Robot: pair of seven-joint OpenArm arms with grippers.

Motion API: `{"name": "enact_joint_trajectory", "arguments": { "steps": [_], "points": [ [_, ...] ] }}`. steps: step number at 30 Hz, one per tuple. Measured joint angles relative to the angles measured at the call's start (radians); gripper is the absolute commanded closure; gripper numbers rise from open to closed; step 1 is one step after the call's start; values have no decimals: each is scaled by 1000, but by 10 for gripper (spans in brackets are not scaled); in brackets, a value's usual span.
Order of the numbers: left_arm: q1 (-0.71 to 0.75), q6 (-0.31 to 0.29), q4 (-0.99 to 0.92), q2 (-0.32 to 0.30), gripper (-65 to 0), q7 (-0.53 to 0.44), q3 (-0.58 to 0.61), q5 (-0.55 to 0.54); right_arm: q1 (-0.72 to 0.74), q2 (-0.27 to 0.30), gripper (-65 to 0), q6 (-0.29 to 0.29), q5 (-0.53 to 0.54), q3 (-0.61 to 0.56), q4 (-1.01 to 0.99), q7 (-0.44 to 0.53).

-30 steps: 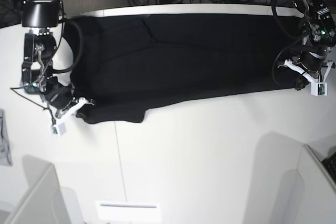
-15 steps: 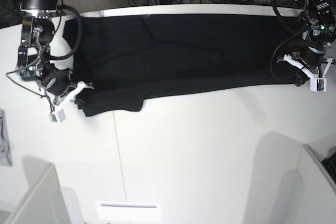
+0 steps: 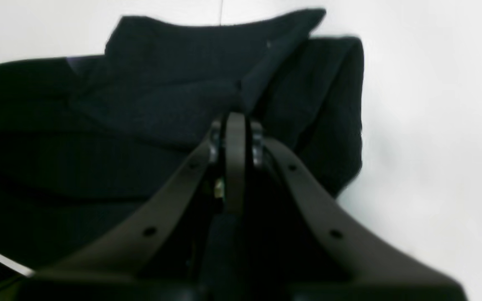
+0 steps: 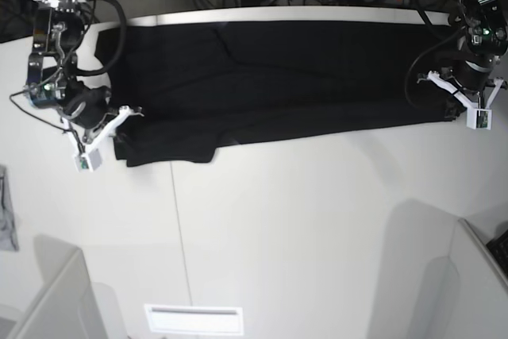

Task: Fold the T-shirt properly
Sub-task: 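Lift the hem with both grippers and fold it toward the collar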

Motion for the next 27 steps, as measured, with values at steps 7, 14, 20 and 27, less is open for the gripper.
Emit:
{"name": "enact_joint_trajectory", "arguments": {
  "steps": [7,14,20,27],
  "points": [
    [11,0,1,-11,0,-6,0,0,3,-25,0,0,0,86,96,-91],
    [47,0,38,-6,0,-5,0,-2,-34,-31,0,0,-2,88,106,-106],
    [69,-1,43,-8,0,-3,0,-3,-60,-31,0,0,-1,89,140,-106],
    [75,-51,45,-3,0,-6,-32,-3,-79,-31,0,0,0,154,147,-165]
  ]
}}
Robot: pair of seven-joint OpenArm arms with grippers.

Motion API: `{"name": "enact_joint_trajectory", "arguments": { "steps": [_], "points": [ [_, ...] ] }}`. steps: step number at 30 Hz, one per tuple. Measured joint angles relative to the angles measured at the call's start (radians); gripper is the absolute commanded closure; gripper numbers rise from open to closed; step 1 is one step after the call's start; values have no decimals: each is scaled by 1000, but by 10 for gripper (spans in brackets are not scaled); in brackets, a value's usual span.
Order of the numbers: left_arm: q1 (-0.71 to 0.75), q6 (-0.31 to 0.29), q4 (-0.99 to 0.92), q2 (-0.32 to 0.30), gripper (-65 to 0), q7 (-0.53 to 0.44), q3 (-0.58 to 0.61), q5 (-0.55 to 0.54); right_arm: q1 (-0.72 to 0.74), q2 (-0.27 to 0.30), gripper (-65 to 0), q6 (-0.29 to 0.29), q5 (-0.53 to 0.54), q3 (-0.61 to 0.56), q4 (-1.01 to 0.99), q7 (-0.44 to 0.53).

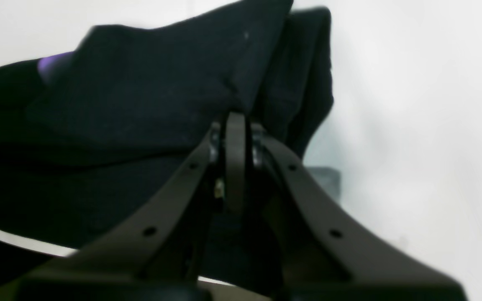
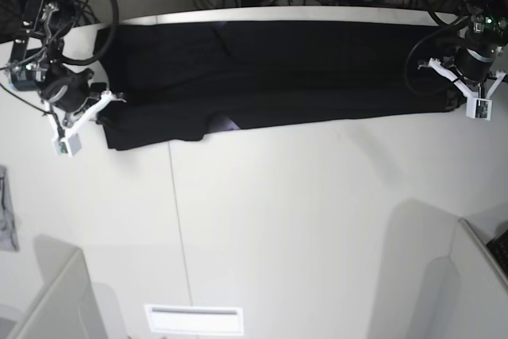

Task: Fold the T-shirt properly
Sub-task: 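Lift the hem with both grippers and fold it toward the collar, then lower the folded hem onto the collar edge and open both grippers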

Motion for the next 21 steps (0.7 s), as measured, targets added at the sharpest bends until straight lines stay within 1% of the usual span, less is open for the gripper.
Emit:
{"name": "enact_joint_trajectory", "arguments": {
  "steps": [5,8,12,15,18,21],
  "points": [
    [22,2,1,-2,0,3,-3,0,-25,-1,0,1,5,3,66,-16],
    [26,2,1,-3,0,1,-3,0,-49,-1,0,1,1,3,72,-21],
    [27,2,1,-2,0,3,-3,0,-68,-32,0,1,9,23,84,-21],
    [25,2,1,-3,0,2,-3,1,-87,-32,0,1,4,52,91,-23],
    [26,2,1,-3,0,0,-3,4,-105,-22,0,1,97,55,93,-18],
    [25,2,1,-8,0,-1,-3,3,-132,-21,0,1,140,55,95,-23]
  ]
}}
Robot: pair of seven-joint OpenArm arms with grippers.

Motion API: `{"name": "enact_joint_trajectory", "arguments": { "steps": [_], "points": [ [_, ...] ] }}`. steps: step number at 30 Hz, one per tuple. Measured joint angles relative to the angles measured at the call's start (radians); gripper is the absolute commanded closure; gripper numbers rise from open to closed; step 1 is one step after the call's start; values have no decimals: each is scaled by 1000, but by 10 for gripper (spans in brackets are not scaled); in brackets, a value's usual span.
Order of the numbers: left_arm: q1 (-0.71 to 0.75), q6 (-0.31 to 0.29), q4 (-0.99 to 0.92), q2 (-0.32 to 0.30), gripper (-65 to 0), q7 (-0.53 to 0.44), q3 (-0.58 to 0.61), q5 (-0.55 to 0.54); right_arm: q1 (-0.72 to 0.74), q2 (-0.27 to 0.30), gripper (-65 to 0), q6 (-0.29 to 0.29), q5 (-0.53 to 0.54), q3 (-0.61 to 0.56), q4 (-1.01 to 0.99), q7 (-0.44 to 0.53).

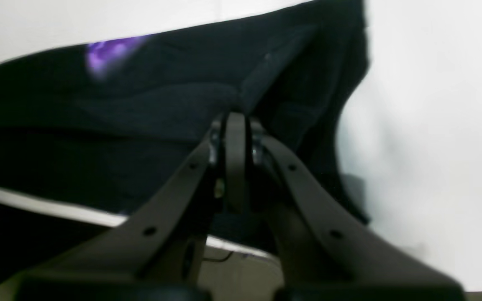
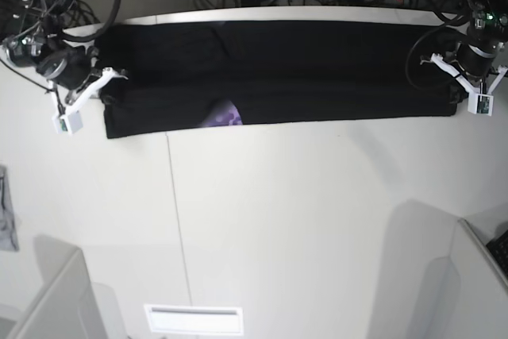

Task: Fold the T-shirt properly
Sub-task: 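Lower the folded hem onto the collar edge and open both grippers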

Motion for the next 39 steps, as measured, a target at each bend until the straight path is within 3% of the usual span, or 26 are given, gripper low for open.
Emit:
{"name": "enact_joint_trajectory", "arguments": {
  "steps": [10,17,22,26,39],
  "points": [
    [2,0,0,0,0,1,0,1,-4,0,0,0,-1,0,0,-19],
    [-1,0,0,0,0,1,0,1,-4,-11,0,0,3,85,0,-58],
    [-2,0,0,0,0,1,0,1,-28,-11,0,0,19,81,0,-56],
    [-9,0,0,0,0,1,-1,1,-41,-29,0,-1,103,81,1,-59],
    [14,0,0,-2,0,-2,-1,2,-76,-30,0,0,95,80,0,-59]
  ]
}}
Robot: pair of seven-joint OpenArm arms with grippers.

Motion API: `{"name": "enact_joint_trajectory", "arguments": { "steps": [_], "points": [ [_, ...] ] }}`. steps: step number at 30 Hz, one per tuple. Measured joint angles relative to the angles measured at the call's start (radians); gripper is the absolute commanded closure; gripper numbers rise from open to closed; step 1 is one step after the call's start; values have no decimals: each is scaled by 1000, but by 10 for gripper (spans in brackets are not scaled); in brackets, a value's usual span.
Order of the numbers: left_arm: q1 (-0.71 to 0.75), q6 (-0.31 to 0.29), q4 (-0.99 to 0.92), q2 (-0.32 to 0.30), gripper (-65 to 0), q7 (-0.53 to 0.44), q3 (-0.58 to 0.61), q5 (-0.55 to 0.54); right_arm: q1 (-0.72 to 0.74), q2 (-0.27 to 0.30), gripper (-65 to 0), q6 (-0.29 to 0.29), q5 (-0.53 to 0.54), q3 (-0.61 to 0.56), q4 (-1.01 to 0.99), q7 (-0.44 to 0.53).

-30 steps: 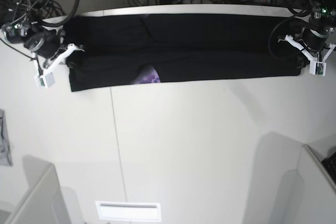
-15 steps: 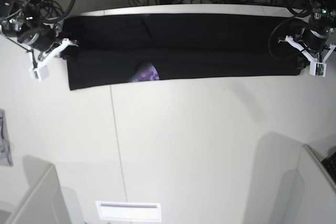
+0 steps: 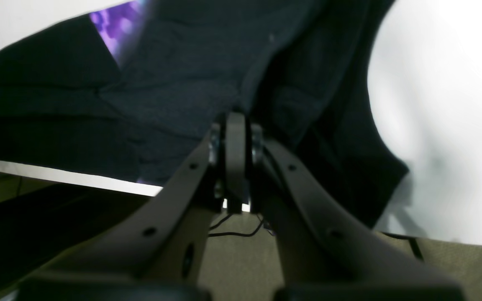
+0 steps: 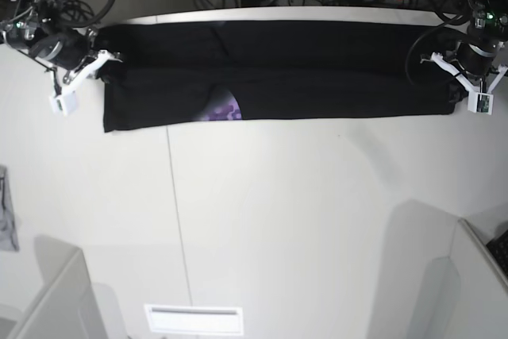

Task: Fold the T-shirt properly
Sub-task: 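Lower the folded hem onto the collar edge and open both grippers, then grasp the folded strip's ends with both grippers and pull it straight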

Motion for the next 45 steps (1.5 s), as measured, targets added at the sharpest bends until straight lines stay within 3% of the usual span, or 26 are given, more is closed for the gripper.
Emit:
{"name": "enact_joint_trajectory", "arguments": {
  "steps": [5,11,19,21,24,25,30,33,35,36,40,45],
  "points": [
    [34,0,0,-10,0,3,0,2,4,0,0,0,-4,0,-1,10],
    [43,0,0,-10,0,2,0,2,19,-12,0,0,-89,0,-2,11],
    [49,0,-2,-10,0,2,5,2,19,-17,0,0,-93,0,-3,6],
    [49,0,-2,-10,0,2,3,2,19,-18,-134,0,-93,0,-3,6],
    [49,0,-2,-10,-123,2,3,2,16,-18,-320,0,-97,0,-3,7],
    [49,0,-2,-10,-171,2,2,2,16,-18,-351,0,-97,0,-3,6],
    [45,-3,-2,-5,-378,3,-38,-10,16,-18,-302,0,-96,5,-3,8],
    [44,13,1,-6,-441,2,-97,3,14,-18,-194,4,-95,0,-3,74],
    [43,11,1,-3,-418,2,-97,-21,17,-16,-83,4,-96,-37,-6,156],
    [43,11,1,6,-377,2,-95,-60,20,-13,-14,5,-96,-66,-6,183],
    [35,-2,-6,31,0,3,-88,-126,107,-11,0,4,-84,-130,-66,226],
    [-14,5,-29,90,0,3,-86,-113,242,-3,0,0,-99,-134,-319,218]
  ]
}}
